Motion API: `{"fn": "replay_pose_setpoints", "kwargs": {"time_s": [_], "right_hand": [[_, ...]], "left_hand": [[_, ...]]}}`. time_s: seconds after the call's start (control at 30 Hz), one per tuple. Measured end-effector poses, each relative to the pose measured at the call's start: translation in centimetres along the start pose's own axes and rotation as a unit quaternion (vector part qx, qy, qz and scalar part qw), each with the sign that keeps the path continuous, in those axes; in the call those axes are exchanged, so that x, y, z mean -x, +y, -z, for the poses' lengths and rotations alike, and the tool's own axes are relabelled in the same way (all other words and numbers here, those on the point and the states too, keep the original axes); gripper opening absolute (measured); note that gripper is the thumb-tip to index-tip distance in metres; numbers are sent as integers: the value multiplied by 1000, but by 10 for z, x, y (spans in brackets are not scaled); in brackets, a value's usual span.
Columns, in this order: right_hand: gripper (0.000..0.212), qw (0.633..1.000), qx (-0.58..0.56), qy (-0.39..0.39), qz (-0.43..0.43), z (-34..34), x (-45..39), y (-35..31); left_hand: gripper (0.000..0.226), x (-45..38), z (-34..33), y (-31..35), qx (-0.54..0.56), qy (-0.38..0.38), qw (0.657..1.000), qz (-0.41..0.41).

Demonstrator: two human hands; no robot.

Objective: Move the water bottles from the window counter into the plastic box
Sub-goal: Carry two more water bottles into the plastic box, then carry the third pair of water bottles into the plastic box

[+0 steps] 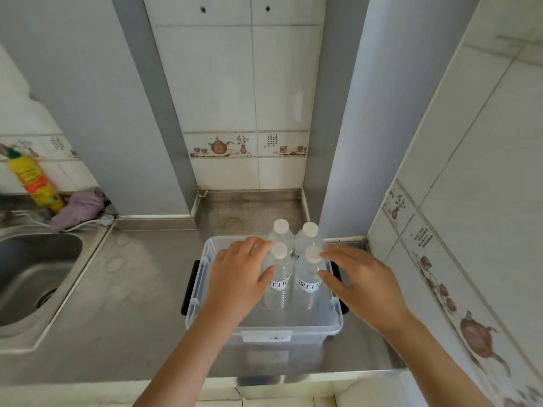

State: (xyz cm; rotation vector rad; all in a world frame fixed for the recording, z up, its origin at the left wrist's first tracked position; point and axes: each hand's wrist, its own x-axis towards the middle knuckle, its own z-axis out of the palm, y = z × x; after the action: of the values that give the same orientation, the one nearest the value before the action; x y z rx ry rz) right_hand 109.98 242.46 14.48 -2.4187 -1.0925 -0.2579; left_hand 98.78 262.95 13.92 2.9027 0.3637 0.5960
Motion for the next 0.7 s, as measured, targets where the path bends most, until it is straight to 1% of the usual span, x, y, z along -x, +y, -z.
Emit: {"fn": "replay_pose_setpoints", "kwargs": {"time_s": [0.1,0.2,0.3,0.4,0.57,0.7], "right_hand": [[34,998,29,16,-47,9,23,-22],[45,991,39,-9,-127,12,53,-46],[54,975,38,-32,-215,16,83,-75],[62,960,42,-56,-271,19,110,-106],[64,936,52,-30,-348,26,157,-155],[63,906,75,-3,-418,39,204,-187]], "left_hand": [[49,16,13,11,-64,-1,997,31],[53,37,20,15,-74,-16,997,25],[56,56,25,8,-68,-30,997,-8],[59,73,32,-1,-64,-47,995,-53],[54,98,41,-12,-33,-82,989,-120],[49,120,49,2,11,-93,979,-180]]}}
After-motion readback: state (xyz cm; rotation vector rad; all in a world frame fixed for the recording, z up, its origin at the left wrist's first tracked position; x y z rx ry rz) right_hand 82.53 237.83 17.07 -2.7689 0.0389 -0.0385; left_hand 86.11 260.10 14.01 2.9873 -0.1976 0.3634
